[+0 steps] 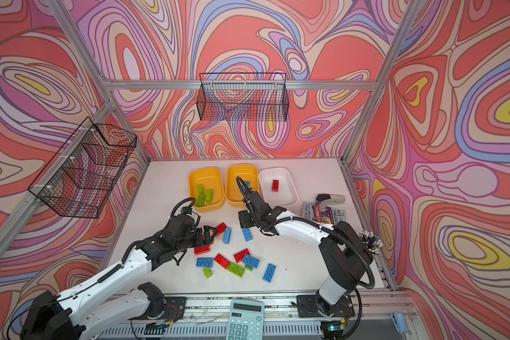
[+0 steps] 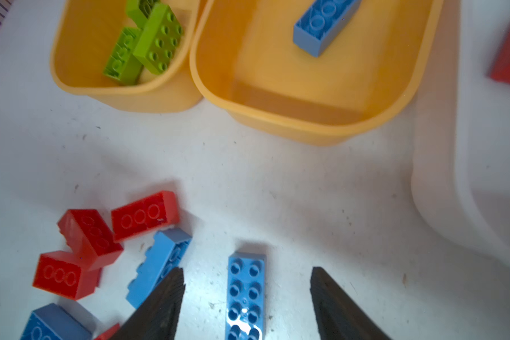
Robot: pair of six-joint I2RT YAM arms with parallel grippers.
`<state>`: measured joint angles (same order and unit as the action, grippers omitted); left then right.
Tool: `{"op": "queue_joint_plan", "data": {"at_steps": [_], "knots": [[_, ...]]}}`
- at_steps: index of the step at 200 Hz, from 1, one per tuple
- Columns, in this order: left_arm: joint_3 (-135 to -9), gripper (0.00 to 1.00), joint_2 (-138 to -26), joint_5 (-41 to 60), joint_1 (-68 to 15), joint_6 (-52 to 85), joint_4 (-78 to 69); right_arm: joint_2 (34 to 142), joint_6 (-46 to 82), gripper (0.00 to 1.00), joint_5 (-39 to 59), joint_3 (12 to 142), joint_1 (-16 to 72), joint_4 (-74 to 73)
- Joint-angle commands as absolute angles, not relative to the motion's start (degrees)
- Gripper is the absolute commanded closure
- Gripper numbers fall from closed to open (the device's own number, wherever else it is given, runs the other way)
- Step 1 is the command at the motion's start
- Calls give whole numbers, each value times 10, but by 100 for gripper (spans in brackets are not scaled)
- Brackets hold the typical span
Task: Sort the legos into containers by color
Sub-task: 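Lower the right gripper onto a light-blue brick and close on it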
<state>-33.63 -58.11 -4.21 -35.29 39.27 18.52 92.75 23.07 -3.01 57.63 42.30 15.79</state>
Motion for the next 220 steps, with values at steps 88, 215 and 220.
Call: {"op": "queue_joint_plan", "data": {"at_steps": [88, 215, 220], "knots": [[-333, 6, -560, -92, -402, 412, 165, 976, 264, 37, 3, 546, 436, 104], [-306, 5, -542, -112, -402, 404, 159, 1025, 289, 57, -29, 551, 457, 134], [-305, 5, -540, -113, -402, 403, 161, 1026, 289, 57, -29, 552, 457, 135]]}}
